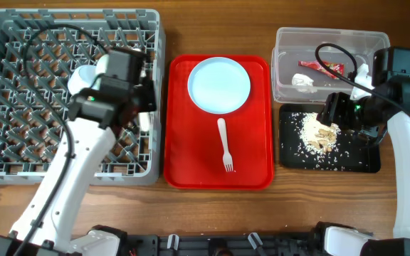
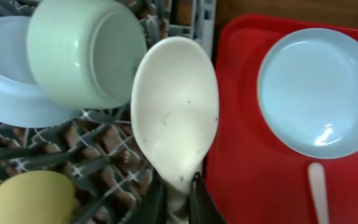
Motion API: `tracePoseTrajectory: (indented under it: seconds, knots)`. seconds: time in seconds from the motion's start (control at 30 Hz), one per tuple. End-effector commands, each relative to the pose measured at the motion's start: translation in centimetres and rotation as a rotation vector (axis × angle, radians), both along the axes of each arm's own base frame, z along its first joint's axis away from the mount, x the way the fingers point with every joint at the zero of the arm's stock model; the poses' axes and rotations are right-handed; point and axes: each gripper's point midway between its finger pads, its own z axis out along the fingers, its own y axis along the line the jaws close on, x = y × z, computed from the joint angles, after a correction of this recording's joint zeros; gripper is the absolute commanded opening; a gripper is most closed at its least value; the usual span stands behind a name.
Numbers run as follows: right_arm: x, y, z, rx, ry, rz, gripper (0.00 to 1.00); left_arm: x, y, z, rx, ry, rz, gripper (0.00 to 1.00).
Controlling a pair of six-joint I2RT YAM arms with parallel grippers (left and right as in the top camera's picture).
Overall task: Sort waste into correct bins and load items into the dishwasher rack
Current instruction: 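Insert the white spoon into the rack with the left gripper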
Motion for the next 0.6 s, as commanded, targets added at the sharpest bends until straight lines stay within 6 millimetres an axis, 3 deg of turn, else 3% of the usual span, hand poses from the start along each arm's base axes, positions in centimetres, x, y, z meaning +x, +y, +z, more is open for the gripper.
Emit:
tracePoseTrajectory:
  seconds: [0.0, 0.2, 0.23, 0.27, 0.3, 0.33, 0.37, 0.57]
  knots:
    - [0.2, -0.3, 0.7, -0.02, -0.026, 0.013, 0.66, 1.0, 1.3, -2.2, -0.003, 0.061, -0.065, 0.04]
    - [0.2, -0.3, 0.7, -0.02, -0.025, 0.013, 0.66, 3.4, 1.4, -6.5, 0.004, 0.118, -0.05, 0.04]
    - [0.1, -0.3, 0.7, -0.02, -0.024, 0.013, 0.66, 3.5, 1.4, -6.8, 0.005, 0.123, -0.05, 0.1]
    - [0.1, -0.3, 0.7, -0.019, -0.023, 0.013, 0.66, 3.6, 1.4, -7.0, 0.005, 0.123, -0.05, 0.31]
    - [0.1, -0.3, 0.7, -0.019, -0.023, 0.013, 0.66, 3.8, 1.3, -7.0, 0.004, 0.118, -0.05, 0.38]
    - [0.1, -0.3, 0.7, -0.019, -0.022, 0.013, 0.66, 4.1, 1.3, -6.9, 0.003, 0.107, -0.05, 0.55]
    - [0.1, -0.3, 0.7, -0.019, -0.021, 0.013, 0.66, 4.1, 1.3, -6.9, 0.002, 0.105, -0.05, 0.64]
    - [0.0, -0.2, 0.7, -0.019, -0.016, 0.014, 0.66, 3.6, -0.1, -6.4, -0.071, 0.111, -0.087, 0.66]
